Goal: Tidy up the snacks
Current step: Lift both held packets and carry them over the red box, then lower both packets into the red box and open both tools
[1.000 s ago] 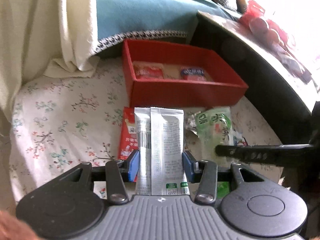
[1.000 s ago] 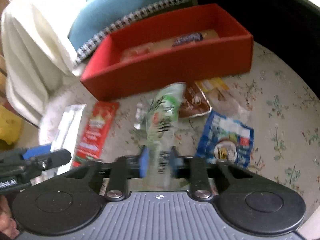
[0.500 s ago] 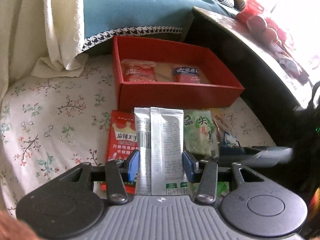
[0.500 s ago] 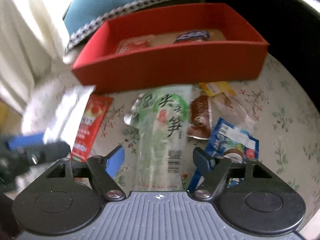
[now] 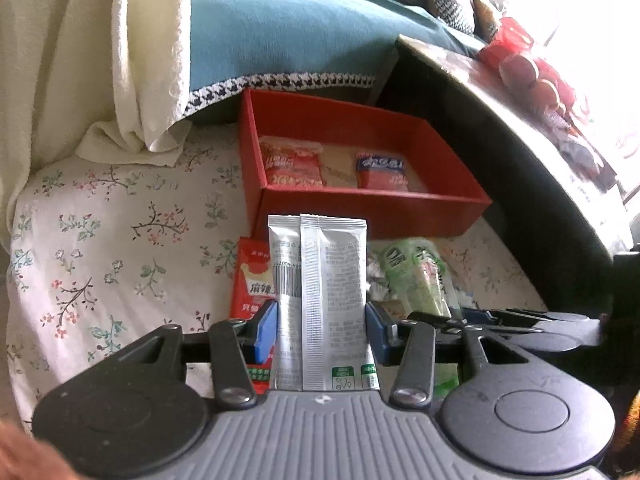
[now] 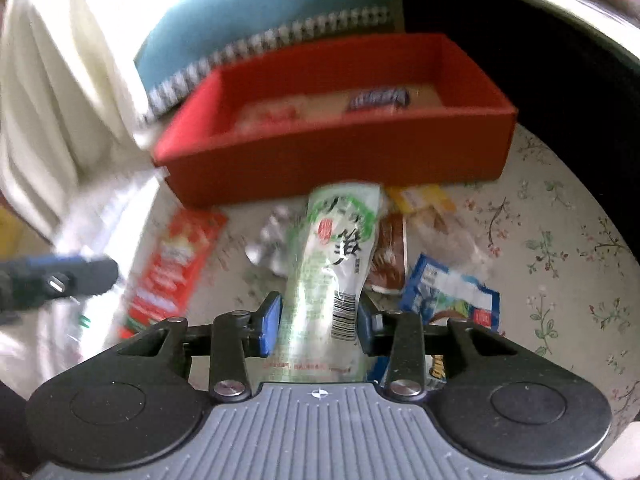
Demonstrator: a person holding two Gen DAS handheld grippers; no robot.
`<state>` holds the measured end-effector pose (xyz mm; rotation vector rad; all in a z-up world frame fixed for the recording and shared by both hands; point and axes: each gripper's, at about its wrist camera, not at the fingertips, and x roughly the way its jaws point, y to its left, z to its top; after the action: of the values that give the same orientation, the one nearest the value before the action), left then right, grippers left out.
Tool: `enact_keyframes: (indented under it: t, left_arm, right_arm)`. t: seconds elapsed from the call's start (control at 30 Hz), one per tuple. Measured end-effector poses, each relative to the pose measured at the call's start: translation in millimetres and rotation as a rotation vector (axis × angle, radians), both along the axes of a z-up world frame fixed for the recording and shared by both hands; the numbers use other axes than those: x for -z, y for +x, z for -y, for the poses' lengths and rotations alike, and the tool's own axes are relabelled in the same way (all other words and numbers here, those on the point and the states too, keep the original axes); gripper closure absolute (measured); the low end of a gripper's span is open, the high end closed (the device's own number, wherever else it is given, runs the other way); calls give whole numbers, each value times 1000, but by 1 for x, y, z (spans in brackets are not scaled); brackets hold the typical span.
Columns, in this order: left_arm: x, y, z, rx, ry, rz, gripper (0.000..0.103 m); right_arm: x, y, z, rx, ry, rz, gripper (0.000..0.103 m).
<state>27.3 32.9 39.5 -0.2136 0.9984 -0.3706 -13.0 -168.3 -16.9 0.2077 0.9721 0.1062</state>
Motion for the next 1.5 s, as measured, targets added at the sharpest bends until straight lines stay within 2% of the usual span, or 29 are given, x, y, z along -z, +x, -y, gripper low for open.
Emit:
enact_keyframes:
  t: [0.13, 0.3, 0.43, 0.67, 0.83, 1.1, 1.5]
  left_arm:
    - [-8, 1, 5, 6, -21, 34, 63]
    - [-4, 10, 13, 8, -29, 19, 63]
    - [1, 13, 16, 17, -19, 9, 64]
    - [-8, 16, 11, 5, -60, 24, 64]
    - [-24, 24, 14, 11, -71, 70, 63]
    - [-35, 60, 25, -13, -46, 122, 63]
    - [-34, 119, 55, -29, 46, 183, 63]
  right_arm:
    - [-10, 1, 10, 12, 59, 33, 58]
    - [-1, 9, 22, 19, 162, -6, 58]
    - [5, 5, 37, 70, 281, -28, 58]
    - [-4, 2, 58, 110, 512, 30, 58]
    - [-16, 11, 60, 100, 546, 74, 58]
    - [-37, 40, 74, 118, 571, 142, 58]
    - [-44, 100, 88, 119, 567, 186, 58]
